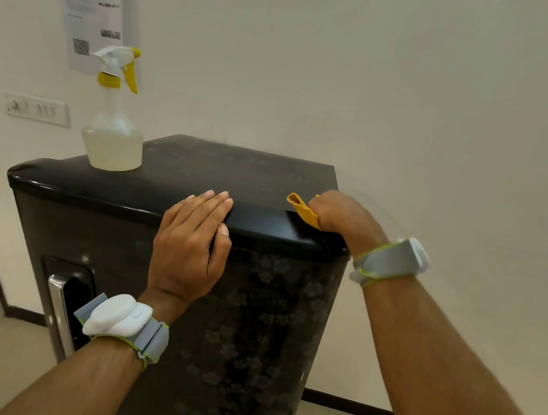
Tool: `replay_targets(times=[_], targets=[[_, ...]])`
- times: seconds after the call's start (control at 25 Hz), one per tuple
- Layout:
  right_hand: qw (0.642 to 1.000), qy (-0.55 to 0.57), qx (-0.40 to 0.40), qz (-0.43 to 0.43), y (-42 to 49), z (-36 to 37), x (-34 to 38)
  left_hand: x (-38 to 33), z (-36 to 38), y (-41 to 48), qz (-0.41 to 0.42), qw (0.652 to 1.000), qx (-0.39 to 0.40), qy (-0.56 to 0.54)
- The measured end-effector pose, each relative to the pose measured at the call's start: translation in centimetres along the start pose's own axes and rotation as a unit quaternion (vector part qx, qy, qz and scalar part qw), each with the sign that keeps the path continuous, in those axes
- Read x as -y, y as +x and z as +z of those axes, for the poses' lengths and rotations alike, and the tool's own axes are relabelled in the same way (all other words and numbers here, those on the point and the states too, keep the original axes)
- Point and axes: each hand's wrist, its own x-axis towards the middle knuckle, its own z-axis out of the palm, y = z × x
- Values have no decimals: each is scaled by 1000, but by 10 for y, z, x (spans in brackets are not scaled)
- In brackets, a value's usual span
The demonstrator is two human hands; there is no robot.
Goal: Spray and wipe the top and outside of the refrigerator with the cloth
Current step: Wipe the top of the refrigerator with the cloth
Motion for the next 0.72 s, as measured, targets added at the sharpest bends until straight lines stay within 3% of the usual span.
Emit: replay_targets(times=[0.08,0.2,0.32,0.48,0.6,0.72], targets=[[997,-64,37,-25,13,-2,-3,1,0,2,3,1000,-2,-2],[996,-82,13,-22,1,3,-7,2,1,1,3,1000,-9,3],[991,-124,46,-13,14,-6,0,2,3,1,9,1000,-8,0],[996,-93,15,-8,42,-6,-1,5,2,1,16,1000,-10,0],[998,44,-40,1,38,5,-28,5,4,1,12,1000,-18,-1],[994,102,-34,-7,45,5,-32,5,9,0,12,999,-31,1]])
